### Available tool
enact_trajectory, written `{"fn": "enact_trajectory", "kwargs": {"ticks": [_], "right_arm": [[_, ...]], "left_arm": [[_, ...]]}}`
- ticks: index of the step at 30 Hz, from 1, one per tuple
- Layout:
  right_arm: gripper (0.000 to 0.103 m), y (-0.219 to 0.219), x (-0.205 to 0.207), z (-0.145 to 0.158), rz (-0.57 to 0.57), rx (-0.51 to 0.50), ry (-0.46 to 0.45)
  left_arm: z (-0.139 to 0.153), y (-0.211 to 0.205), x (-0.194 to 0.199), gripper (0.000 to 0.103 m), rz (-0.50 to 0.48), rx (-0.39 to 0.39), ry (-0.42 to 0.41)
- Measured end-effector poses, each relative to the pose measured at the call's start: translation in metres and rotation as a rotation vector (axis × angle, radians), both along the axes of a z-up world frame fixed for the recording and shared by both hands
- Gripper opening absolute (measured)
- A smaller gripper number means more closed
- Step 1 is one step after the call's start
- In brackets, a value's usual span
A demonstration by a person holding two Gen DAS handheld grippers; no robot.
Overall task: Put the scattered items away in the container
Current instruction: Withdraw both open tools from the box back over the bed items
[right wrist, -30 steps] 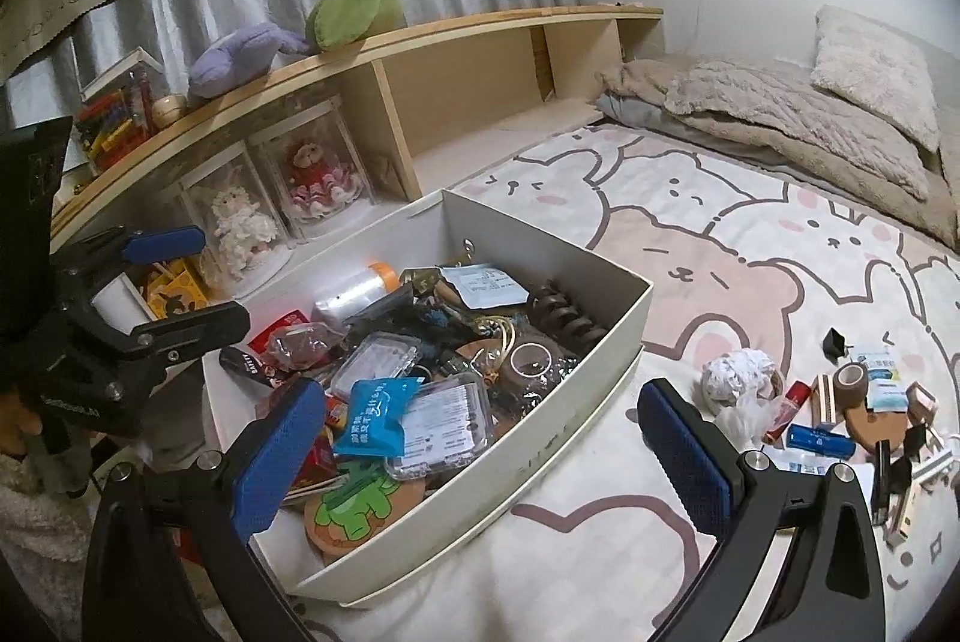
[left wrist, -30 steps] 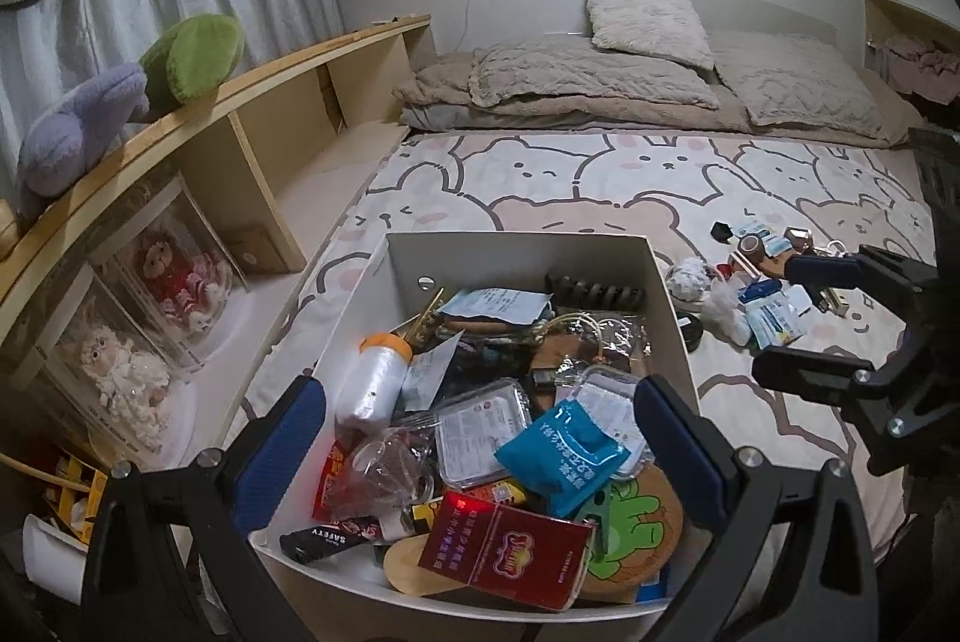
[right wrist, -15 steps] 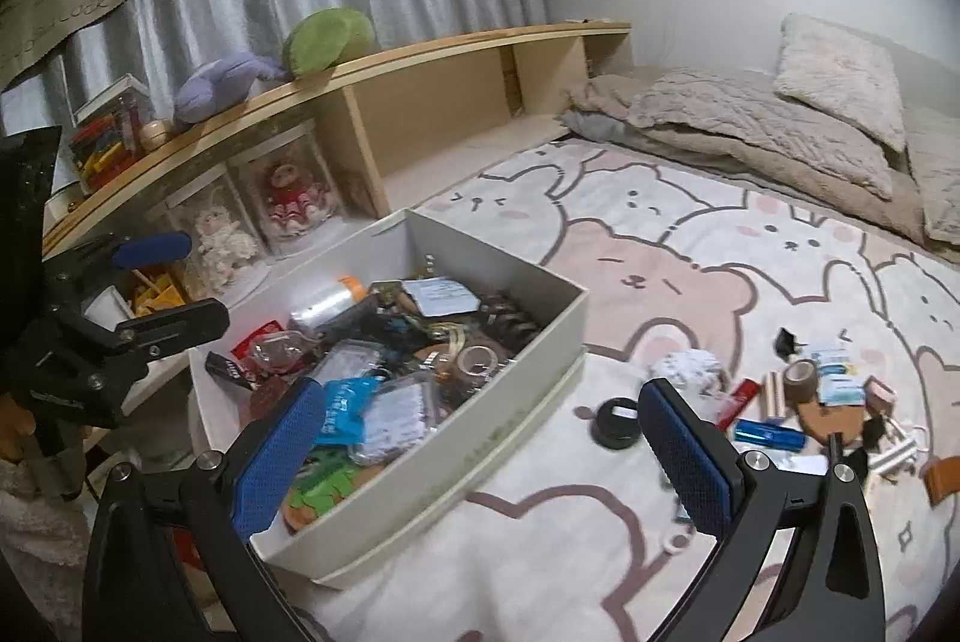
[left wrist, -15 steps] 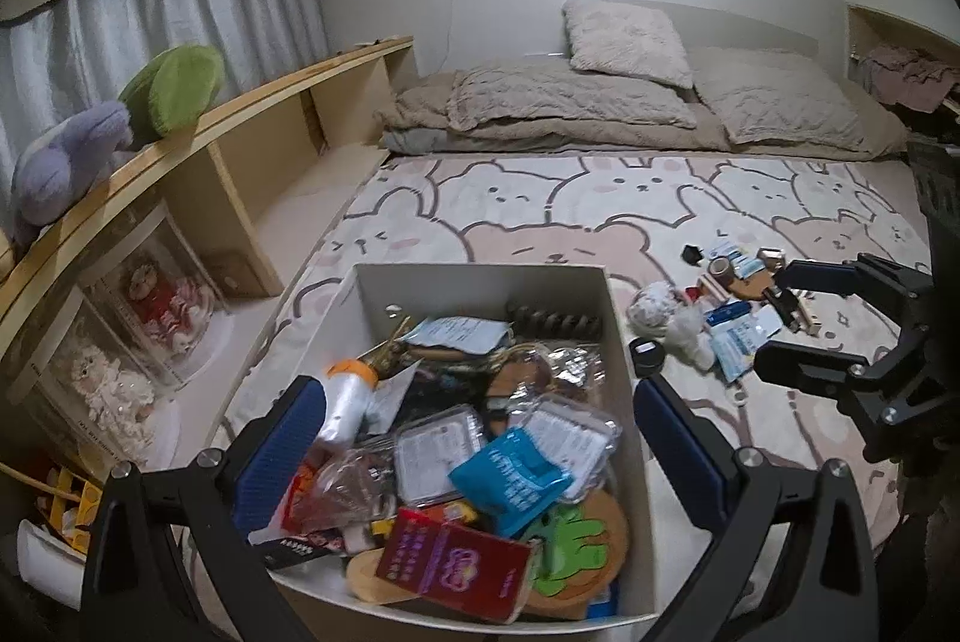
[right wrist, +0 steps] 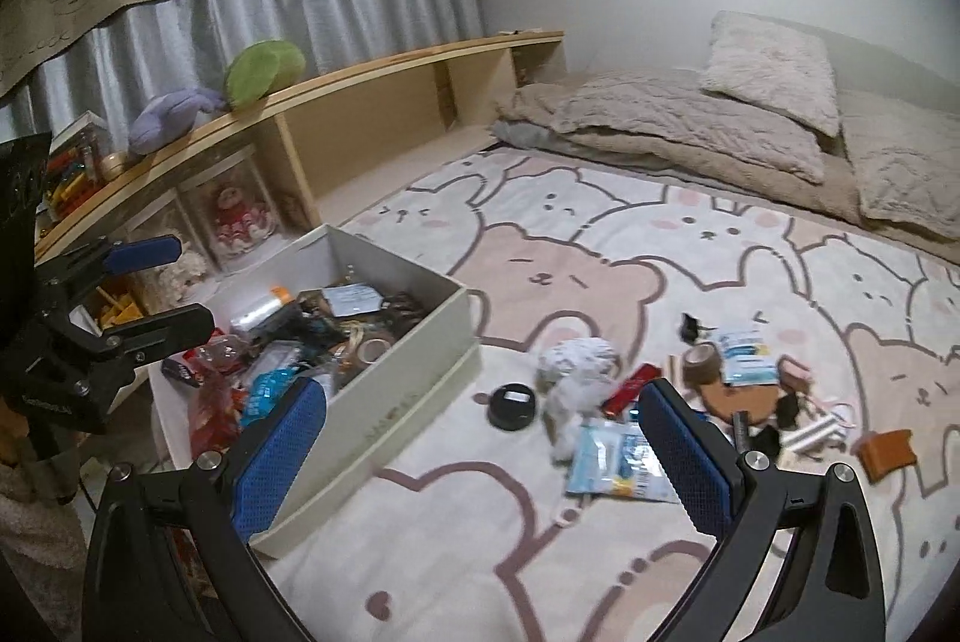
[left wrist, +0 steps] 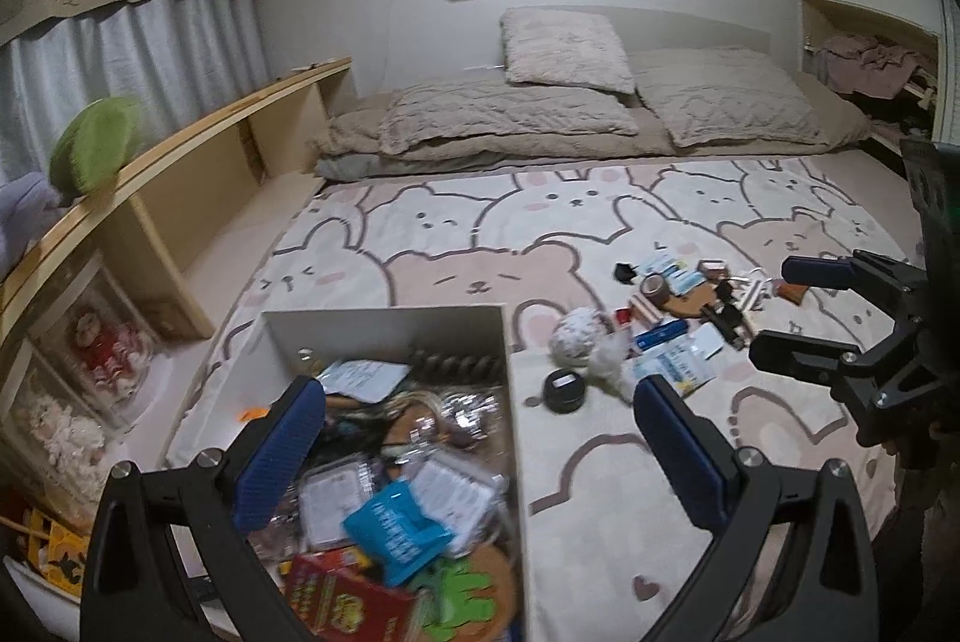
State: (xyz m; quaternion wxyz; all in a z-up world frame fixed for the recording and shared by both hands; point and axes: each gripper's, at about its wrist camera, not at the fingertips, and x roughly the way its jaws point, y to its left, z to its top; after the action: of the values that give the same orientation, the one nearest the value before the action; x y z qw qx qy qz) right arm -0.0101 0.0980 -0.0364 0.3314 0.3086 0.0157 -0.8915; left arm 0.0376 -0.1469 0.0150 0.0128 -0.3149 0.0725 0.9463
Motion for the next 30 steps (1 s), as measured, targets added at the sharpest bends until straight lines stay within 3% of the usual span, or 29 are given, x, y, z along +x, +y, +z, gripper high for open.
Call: {"fn": "enact_trajectory", "kwargs": {"ticks": [14,30], "right_arm": [[0.103,0.064,-0.01,-0.002,-0.088,-0.004,0.0],[0.103,0.108,-0.018,-0.005,-0.163,0.036,0.035]], "left_arm": [[-0.001,0.049,-0.02,0.103,-0.056,0.038,0.002],[-0.002,0.086,-0.033,0.103,-0.096,0.075,0.051]]}}
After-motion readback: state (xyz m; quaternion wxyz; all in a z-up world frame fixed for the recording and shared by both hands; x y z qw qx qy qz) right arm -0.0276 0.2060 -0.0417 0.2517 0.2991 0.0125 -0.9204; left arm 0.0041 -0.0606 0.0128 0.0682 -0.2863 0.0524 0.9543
